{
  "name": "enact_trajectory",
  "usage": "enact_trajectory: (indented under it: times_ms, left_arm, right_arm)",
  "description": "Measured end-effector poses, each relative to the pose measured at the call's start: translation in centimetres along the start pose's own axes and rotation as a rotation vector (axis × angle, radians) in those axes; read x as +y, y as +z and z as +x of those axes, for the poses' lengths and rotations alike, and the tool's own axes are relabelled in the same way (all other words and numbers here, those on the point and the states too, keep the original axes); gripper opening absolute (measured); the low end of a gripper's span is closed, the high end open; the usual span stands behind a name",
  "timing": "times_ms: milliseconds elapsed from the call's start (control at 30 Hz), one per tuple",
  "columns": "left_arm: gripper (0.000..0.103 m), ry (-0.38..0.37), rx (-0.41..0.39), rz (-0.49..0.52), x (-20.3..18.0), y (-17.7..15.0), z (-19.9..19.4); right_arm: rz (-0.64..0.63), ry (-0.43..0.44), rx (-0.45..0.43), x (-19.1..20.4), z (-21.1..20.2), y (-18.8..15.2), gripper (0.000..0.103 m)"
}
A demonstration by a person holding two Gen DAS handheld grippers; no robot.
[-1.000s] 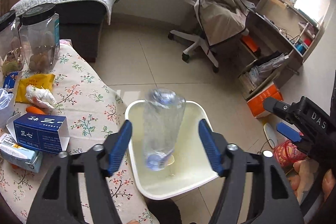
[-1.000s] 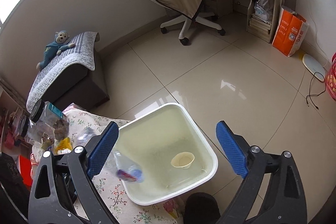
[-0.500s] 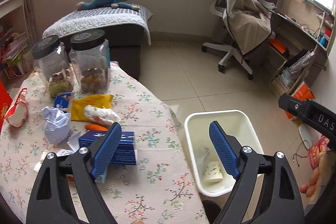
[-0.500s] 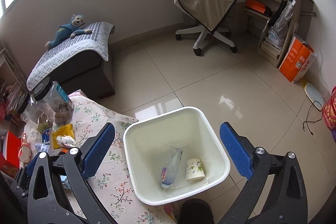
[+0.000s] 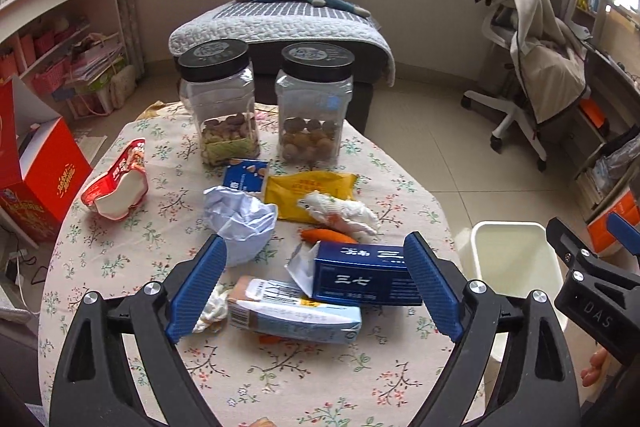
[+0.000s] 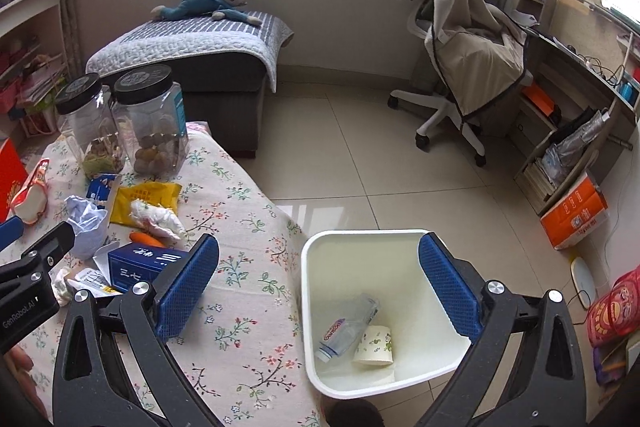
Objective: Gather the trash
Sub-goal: 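Grasp the crumpled white tissue with the left tool while the right tool grasps the blue paper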
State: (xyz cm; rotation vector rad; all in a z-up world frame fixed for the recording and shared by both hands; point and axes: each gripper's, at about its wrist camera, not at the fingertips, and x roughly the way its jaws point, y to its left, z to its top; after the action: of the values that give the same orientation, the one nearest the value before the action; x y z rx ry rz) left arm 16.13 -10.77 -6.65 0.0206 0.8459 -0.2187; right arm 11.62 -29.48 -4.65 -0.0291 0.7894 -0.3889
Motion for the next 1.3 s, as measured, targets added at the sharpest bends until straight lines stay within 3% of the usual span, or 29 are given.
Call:
enact_trajectory:
  times_ms: [367, 533, 633, 800, 1000, 1133, 1233, 1267, 1300]
  left_arm:
    - [0.087, 0.091, 0.088, -0.077, 7.8, 0.1, 1.2]
    - [0.087, 0.091, 0.203, -0.098, 10.7, -0.4, 3.2]
    - [0.087, 0.108, 0.326, -0.041, 11.7, -1.6, 5.0]
    - [0.087, 0.14, 0.453, 0.121, 12.4, -4.1, 7.2]
    - [0.085, 0.067, 0.471, 0.246, 11.4, -5.3, 8.8]
    - [0.069, 0.025, 0.465, 0.306, 10.0, -5.8, 10.1]
    - [0.046, -0.063, 0.482, 0.279, 10.0, -6.1, 10.9]
    - [0.034, -0.1, 0.48, 0.258, 10.1, -6.1, 10.7]
    - [0.033, -0.103, 0.469, 0.251, 10.4, -5.9, 10.3]
  right_arm:
    - [-0.121, 0.062, 0.03, 7.3, 1.2, -0.2, 0.096]
    - [-0.14, 0.084, 0.041, 9.7, 1.4, -0.1, 0.096]
    - [-0.143, 0.095, 0.047, 10.5, 1.5, 0.2, 0.096]
    - [-0.121, 0.119, 0.069, 11.2, 2.3, 0.9, 0.096]
    - [-0.062, 0.224, 0.165, 12.4, 4.5, 1.5, 0.096]
    - [-0.036, 0.293, 0.23, 14.3, 6.4, 1.8, 0.096]
    - [-0.05, 0.326, 0.254, 16.1, 7.4, 2.0, 0.096]
    - [-0.064, 0.336, 0.26, 16.8, 7.6, 2.0, 0.096]
    - [-0.083, 0.348, 0.267, 17.6, 7.8, 2.0, 0.096]
